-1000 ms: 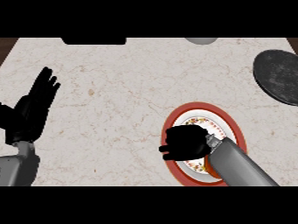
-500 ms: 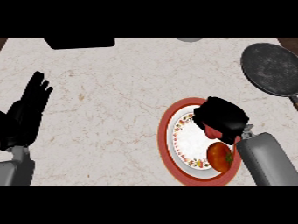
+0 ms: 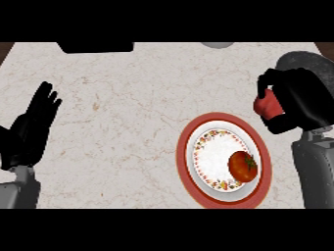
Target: Pick the bell pepper from the plate and place it in the pan
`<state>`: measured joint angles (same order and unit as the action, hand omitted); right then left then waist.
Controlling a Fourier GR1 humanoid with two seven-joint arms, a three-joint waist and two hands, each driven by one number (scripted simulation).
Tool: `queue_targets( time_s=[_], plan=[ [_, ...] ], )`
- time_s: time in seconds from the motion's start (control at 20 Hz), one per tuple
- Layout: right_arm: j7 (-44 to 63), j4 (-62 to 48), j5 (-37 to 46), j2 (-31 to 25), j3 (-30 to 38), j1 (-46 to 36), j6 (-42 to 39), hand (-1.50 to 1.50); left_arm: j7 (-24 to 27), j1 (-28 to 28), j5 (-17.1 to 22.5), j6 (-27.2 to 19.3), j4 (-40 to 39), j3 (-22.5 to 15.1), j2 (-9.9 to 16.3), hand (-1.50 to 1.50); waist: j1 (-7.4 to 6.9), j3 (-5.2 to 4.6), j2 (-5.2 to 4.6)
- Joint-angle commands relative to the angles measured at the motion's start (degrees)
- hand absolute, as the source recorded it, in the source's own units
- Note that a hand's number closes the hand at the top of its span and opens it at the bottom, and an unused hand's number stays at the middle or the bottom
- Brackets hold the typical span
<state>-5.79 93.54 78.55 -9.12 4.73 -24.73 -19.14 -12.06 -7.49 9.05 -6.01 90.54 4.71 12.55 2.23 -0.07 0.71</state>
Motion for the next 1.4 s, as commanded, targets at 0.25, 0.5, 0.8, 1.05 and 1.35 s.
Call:
queue_targets(
  time_s=[0.25,0.5,0.8,1.05,1.35],
  plan=[
    [11.95,4.12,-3.50,-0.30,8.72,-8.88,-7.91,1.50,-1.52,0.08,-0.90,0.58,2.50,-1.95,-1.55,0.00,-2.46,0.07,-0.68],
    [7.11,-6.14,-7.92,-7.93,18.05,-12.17,-0.70,1.50,-0.99,-1.21,-0.70,1.38,0.21,-1.01,-1.27,0.00,-2.59,0.09,-0.87],
    [0.04,-20.83,-11.98,-14.30,24.39,-12.04,8.47,1.50,-2.35,-1.55,0.24,3.29,0.74,0.94,1.10,0.00,-2.95,0.12,-0.96],
    [-7.54,-39.29,-14.79,-21.52,29.44,-17.10,16.66,1.50,-1.65,-5.97,-0.86,1.58,-2.18,0.15,-0.99,0.00,-3.25,0.15,-1.33],
    [-19.09,-58.71,-16.28,-28.10,31.26,-20.33,23.78,1.50,-1.18,-3.38,-2.24,1.21,0.93,-2.00,-2.47,0.00,-4.33,0.23,-1.58]
  ],
)
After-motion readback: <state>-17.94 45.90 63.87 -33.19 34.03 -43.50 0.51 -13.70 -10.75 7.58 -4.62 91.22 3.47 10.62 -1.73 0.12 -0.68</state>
